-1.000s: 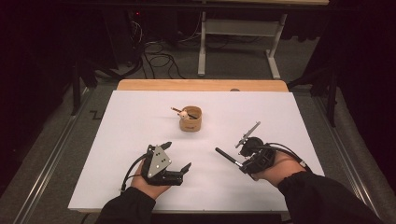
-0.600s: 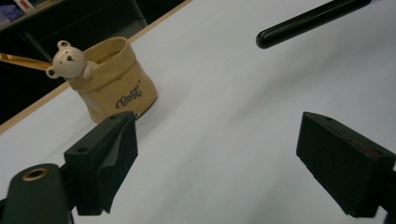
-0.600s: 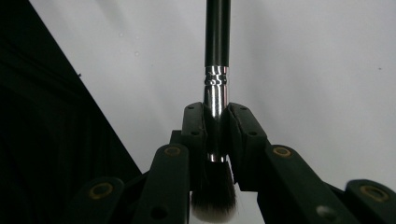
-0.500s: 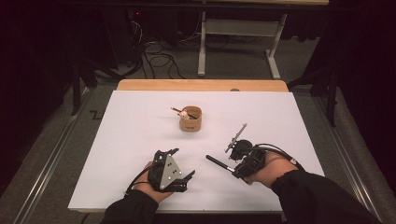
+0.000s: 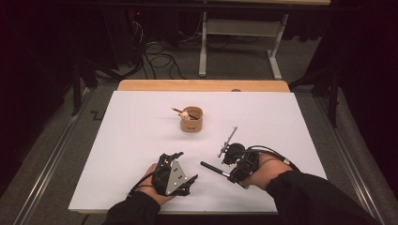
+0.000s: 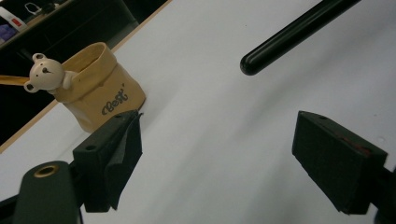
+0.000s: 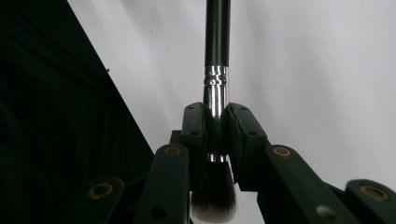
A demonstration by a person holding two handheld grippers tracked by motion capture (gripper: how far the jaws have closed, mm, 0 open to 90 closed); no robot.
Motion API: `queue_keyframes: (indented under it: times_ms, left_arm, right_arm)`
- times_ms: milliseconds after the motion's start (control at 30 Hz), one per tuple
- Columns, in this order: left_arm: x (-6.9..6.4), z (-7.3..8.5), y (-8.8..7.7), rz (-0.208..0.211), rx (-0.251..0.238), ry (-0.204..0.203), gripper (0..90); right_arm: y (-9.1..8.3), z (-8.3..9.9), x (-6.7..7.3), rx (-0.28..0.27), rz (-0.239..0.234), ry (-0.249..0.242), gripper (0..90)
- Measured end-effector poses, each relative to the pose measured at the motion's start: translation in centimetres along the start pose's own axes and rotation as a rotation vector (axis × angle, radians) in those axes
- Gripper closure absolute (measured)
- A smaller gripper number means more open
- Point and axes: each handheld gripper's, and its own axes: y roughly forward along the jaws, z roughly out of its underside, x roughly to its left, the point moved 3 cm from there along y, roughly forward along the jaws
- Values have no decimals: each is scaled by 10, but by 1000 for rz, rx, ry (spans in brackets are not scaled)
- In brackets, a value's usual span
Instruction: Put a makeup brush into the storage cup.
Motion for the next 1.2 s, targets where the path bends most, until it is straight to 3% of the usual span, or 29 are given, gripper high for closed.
queue_keyframes:
  times_ms: [600, 1200]
  left_arm:
    - [1, 0, 2, -24, -3, 11, 195]
    - [-3, -1, 0, -14, -26, 60, 321]
  right_arm:
    - [-1, -15, 5, 4, -31, -39, 785]
    - [-1, -28, 9, 37, -42, -65, 785]
